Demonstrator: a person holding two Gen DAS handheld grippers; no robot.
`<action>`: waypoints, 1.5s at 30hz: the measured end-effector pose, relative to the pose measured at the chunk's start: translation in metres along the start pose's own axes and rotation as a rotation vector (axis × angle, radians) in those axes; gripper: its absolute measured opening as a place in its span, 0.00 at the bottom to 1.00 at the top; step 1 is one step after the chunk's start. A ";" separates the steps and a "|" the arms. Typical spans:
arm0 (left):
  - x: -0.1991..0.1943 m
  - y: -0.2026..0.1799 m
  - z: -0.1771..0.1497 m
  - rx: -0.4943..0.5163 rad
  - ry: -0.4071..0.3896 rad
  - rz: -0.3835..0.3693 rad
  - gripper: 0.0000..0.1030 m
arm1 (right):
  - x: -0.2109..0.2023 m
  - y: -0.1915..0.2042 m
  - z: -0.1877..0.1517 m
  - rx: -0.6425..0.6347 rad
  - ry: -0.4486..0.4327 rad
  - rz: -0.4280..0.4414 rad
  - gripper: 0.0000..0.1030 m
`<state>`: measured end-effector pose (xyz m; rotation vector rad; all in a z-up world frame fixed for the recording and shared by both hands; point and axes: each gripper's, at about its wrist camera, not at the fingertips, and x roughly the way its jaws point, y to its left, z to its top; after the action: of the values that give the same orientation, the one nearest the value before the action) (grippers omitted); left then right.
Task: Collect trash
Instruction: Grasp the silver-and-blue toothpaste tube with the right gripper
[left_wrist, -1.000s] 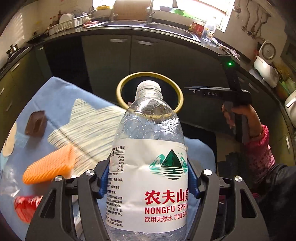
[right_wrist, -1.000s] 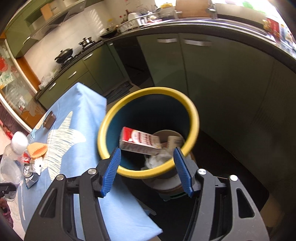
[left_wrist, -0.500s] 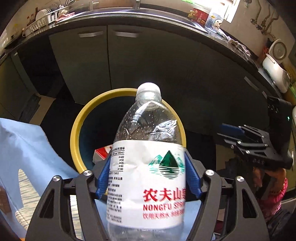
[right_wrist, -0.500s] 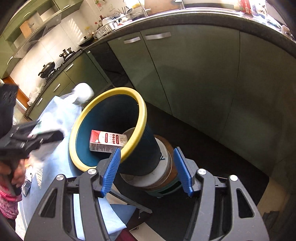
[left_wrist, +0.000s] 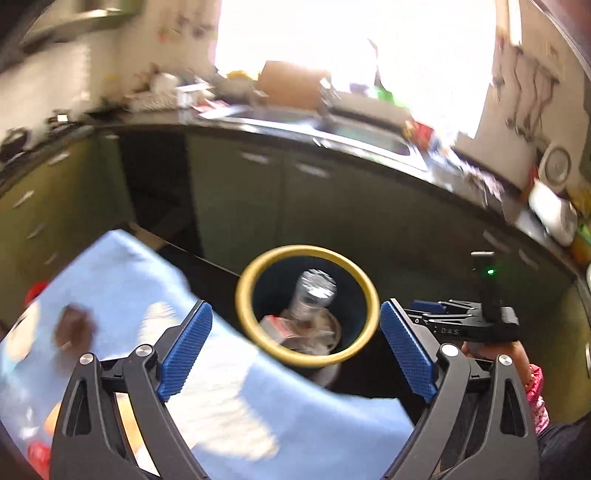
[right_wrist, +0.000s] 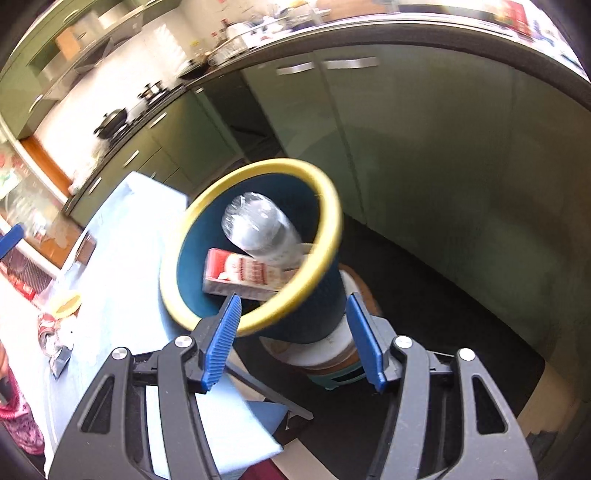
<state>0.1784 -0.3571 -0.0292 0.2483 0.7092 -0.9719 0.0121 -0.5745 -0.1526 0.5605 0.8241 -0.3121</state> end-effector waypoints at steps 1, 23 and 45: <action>-0.016 0.008 -0.007 -0.016 -0.020 0.023 0.89 | 0.001 0.008 -0.001 -0.016 0.004 0.009 0.55; -0.196 0.143 -0.228 -0.396 -0.130 0.399 0.94 | 0.052 0.293 -0.050 -0.660 0.244 0.415 0.56; -0.220 0.146 -0.265 -0.452 -0.141 0.442 0.94 | 0.069 0.404 -0.133 -1.208 0.389 0.444 0.48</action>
<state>0.1027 0.0015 -0.1020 -0.0620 0.6876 -0.3883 0.1657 -0.1723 -0.1377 -0.3614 1.0609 0.7117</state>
